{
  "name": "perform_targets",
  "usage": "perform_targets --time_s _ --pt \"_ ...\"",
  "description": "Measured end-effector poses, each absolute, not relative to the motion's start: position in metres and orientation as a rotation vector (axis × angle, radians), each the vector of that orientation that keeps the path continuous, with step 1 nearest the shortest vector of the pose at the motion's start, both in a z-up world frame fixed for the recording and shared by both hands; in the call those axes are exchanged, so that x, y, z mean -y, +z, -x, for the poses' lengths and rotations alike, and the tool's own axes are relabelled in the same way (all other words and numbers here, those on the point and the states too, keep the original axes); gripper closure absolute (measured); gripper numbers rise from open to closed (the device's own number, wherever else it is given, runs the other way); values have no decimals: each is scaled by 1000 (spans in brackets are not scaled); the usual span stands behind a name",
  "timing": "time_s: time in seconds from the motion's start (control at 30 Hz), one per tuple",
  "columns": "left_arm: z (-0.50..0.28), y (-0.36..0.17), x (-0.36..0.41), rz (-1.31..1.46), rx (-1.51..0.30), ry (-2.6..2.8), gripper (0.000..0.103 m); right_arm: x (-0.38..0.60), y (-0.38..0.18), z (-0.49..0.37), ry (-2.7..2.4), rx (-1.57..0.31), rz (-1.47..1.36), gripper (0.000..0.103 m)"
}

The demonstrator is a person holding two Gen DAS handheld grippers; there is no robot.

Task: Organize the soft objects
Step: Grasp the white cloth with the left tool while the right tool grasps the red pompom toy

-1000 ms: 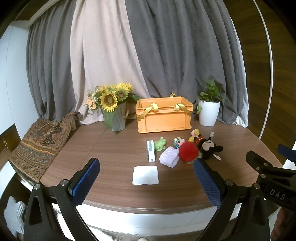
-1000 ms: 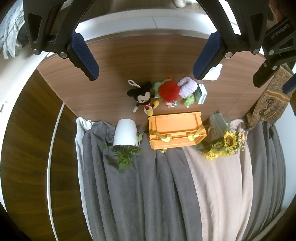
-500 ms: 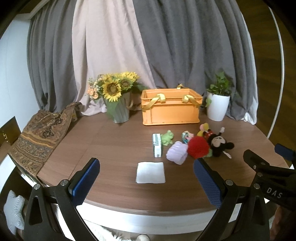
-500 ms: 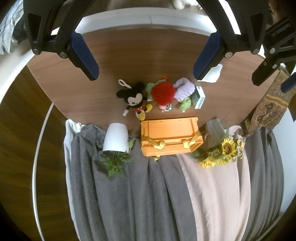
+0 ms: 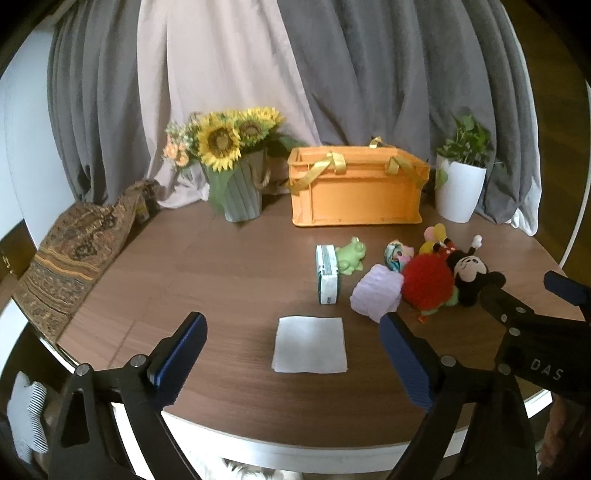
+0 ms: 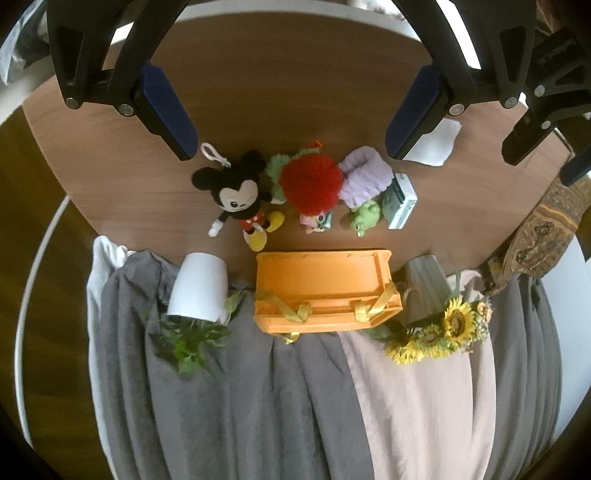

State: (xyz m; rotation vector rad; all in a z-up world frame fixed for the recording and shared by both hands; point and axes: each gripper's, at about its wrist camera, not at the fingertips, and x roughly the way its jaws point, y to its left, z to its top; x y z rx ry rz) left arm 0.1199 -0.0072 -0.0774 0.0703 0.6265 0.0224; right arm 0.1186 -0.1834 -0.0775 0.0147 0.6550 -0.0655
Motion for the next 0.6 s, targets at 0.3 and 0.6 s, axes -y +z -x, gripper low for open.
perform_targets --time_s 0.3,0.6 --pt "-159 -118 12 -55 -707 22 15 185 -111 -166 -29 -699 -6 4" --pt "-187 -153 10 -19 -790 20 26 183 -138 -198 -5 -711 5 11"
